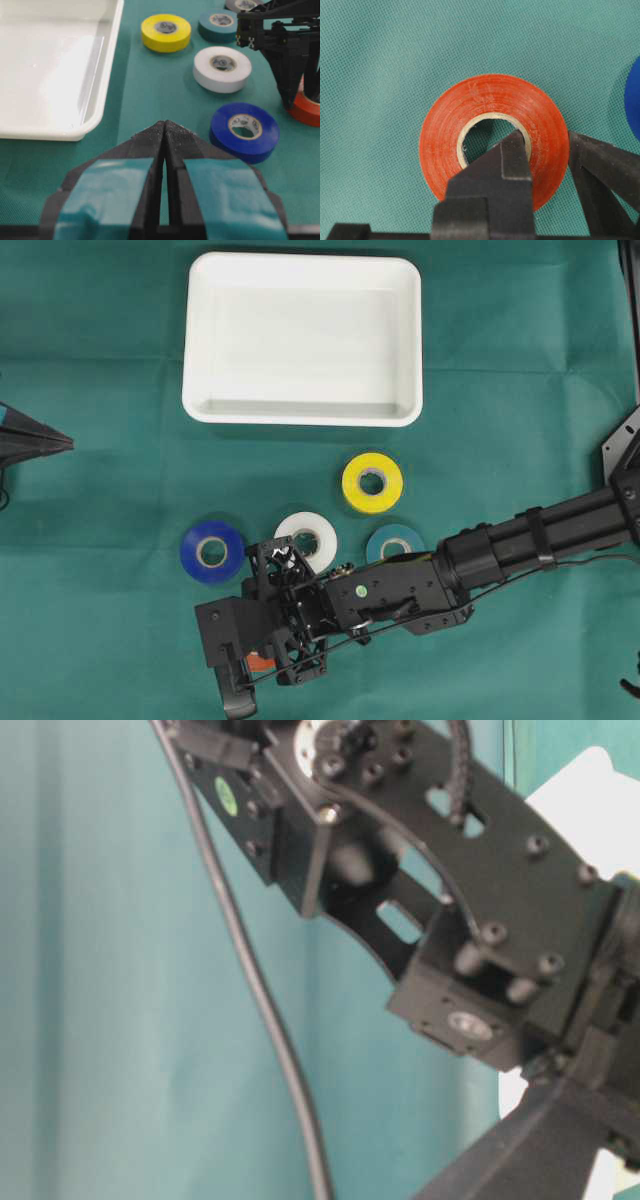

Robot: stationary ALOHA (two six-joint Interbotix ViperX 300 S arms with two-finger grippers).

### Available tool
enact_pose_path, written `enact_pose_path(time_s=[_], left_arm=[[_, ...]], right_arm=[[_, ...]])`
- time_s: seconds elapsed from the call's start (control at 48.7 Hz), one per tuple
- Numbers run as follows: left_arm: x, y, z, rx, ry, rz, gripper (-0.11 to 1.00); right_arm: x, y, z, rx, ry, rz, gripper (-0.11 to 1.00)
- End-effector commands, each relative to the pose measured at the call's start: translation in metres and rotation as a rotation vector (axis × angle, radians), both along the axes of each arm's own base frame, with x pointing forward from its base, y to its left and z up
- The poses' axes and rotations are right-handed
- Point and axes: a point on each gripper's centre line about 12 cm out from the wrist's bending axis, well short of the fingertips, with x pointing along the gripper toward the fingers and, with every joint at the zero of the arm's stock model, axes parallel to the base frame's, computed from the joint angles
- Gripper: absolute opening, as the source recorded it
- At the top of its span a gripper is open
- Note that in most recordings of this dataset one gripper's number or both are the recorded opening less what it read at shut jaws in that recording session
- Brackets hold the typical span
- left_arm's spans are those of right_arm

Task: Put the tape into the white case with the right arm.
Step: 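Lower the right gripper and grasp the orange-red tape roll, then carry the orange-red roll into the white tray and release it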

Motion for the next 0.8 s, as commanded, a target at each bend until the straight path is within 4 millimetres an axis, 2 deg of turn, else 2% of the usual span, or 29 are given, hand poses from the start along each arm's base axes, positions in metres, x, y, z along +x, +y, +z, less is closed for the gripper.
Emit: enact_pose_path(time_s=[0.0, 0.206, 0.493, 0.658, 0.781], left_arm=[[0.001, 0.0, 0.005, -0.003, -0.014, 0.002, 0.0], [0.001, 0.0, 0.005, -0.001, -0.012, 0.002, 0.0], [0.001, 0.0, 0.005, -0.001, -0.012, 0.002, 0.0], [0.001, 0.0, 0.005, -0.003, -0.012, 0.002, 0.0], [0.001, 0.0, 0.005, -0.003, -0.012, 0.002, 0.0]], right_arm=[[0.002, 0.007, 0.05, 0.031, -0.097, 0.012, 0.01], [-0.007, 0.007, 0.083, 0.032, -0.107, 0.01, 0.01], [-0.014, -0.001, 0.099, -0.007, -0.093, 0.008, 0.01], [-0.008, -0.025, 0.096, -0.033, -0.096, -0.034, 0.01], [-0.002, -0.057, 0.094, -0.05, -0.091, -0.088, 0.01]])
